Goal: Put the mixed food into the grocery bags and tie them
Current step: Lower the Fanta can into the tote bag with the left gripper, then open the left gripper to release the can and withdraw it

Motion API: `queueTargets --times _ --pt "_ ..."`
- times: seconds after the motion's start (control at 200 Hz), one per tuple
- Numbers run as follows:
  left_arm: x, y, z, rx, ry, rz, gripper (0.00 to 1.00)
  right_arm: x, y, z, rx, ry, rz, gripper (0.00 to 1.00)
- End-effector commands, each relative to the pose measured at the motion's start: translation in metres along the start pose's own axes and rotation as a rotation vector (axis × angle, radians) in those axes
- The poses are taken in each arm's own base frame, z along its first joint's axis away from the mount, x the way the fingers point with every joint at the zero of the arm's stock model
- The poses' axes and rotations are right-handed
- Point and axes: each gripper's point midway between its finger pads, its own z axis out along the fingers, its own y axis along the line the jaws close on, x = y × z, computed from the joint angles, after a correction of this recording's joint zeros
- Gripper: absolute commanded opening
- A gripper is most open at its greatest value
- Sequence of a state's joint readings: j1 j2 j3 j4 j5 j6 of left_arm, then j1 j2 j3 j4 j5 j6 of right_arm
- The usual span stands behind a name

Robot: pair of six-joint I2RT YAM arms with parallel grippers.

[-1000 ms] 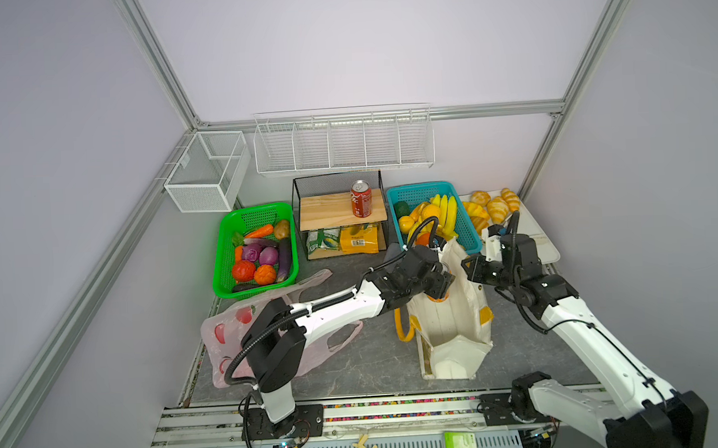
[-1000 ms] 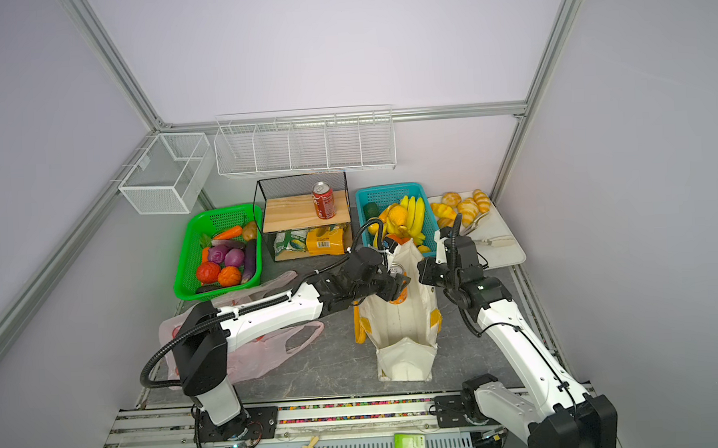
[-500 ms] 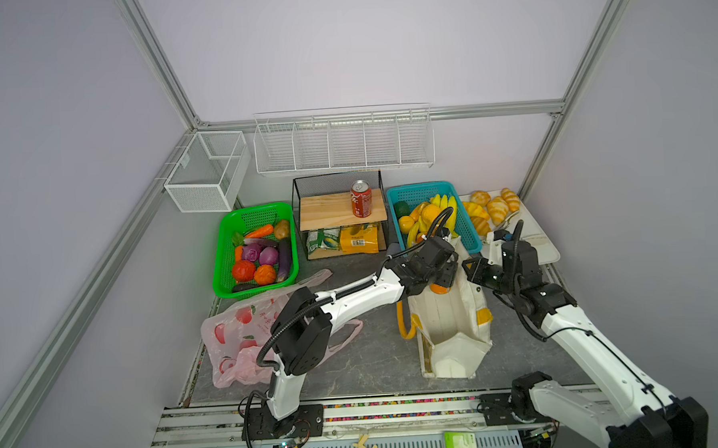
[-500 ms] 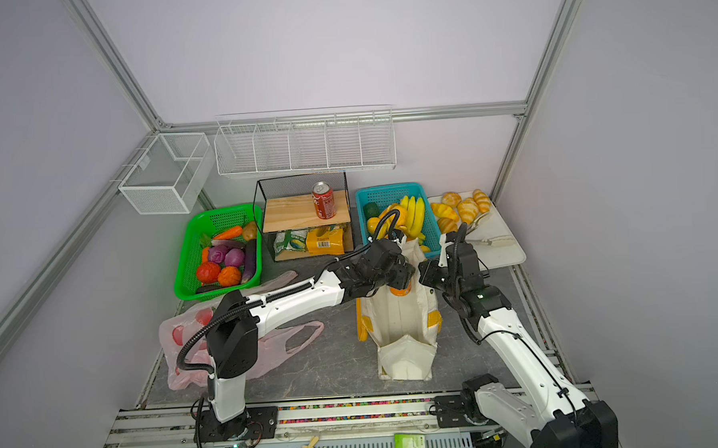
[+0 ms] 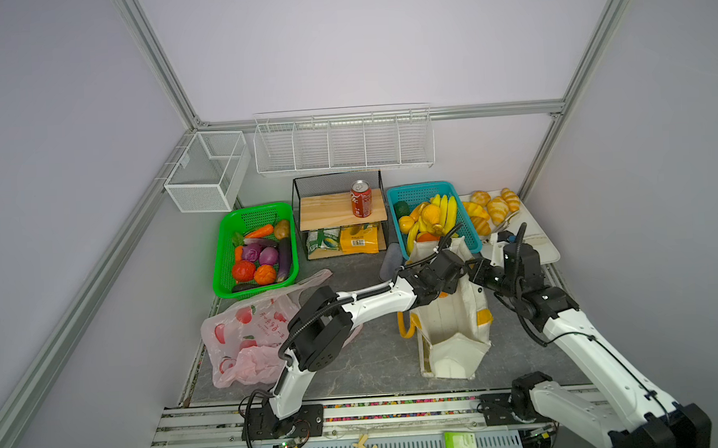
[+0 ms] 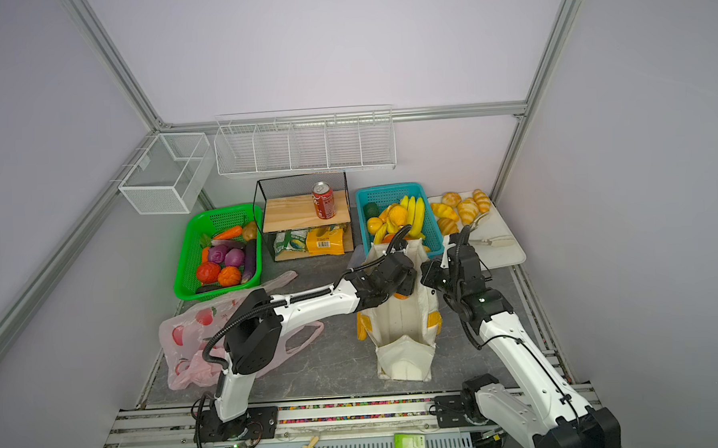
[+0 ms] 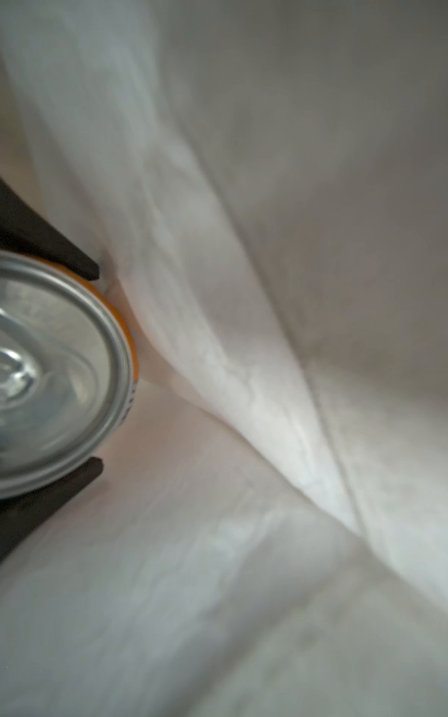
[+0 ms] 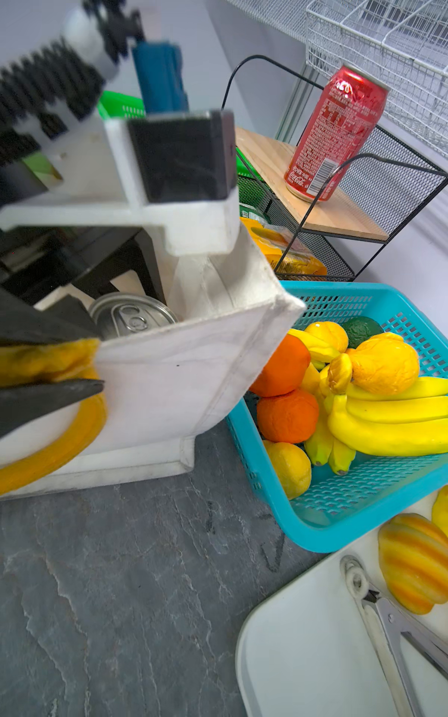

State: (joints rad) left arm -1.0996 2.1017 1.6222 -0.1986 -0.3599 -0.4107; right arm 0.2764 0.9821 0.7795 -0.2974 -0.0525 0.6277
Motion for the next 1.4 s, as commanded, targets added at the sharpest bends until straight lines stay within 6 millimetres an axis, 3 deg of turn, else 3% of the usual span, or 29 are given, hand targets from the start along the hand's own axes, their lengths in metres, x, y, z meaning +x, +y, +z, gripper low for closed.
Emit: queueTargets --times 0.0,0.12,0.38,0.605,0.76,1.01,1.285,1.4 --pt "-0.025 0.001 0.008 -0.013 -0.124 -0.049 0.33 -0.002 0.001 0.003 0.001 -0.005 -0.018 0.16" --pt "-0.016 0.007 0.017 -0.033 -0.133 -0.043 0.36 -0.002 -0.002 0.003 0.016 -0.005 -0.034 0.16" --pt "0.002 0.010 0.030 0.010 -0.121 -0.057 0.52 -0.003 -0.006 0.004 0.031 -0.010 -0.054 0.16" --pt "-0.016 0.006 0.008 0.063 -0.161 -0.052 0.76 -0.005 -0.007 0.002 0.039 -0.018 -0.066 0.16" --pt "-0.027 0.010 -0.005 0.103 -0.174 -0.057 0.87 -0.006 -0.009 0.002 0.051 -0.020 -0.072 0.16" --pt "-0.050 0.011 -0.041 0.179 -0.189 -0.052 0.92 -0.008 -0.012 0.001 0.069 -0.021 -0.078 0.16" --pt "-0.077 0.010 -0.104 0.336 -0.201 -0.077 0.92 -0.011 -0.014 0.000 0.081 -0.029 -0.087 0.16" --pt "-0.103 0.030 -0.138 0.335 -0.249 -0.119 0.89 -0.009 -0.013 0.003 0.076 -0.023 -0.082 0.16"
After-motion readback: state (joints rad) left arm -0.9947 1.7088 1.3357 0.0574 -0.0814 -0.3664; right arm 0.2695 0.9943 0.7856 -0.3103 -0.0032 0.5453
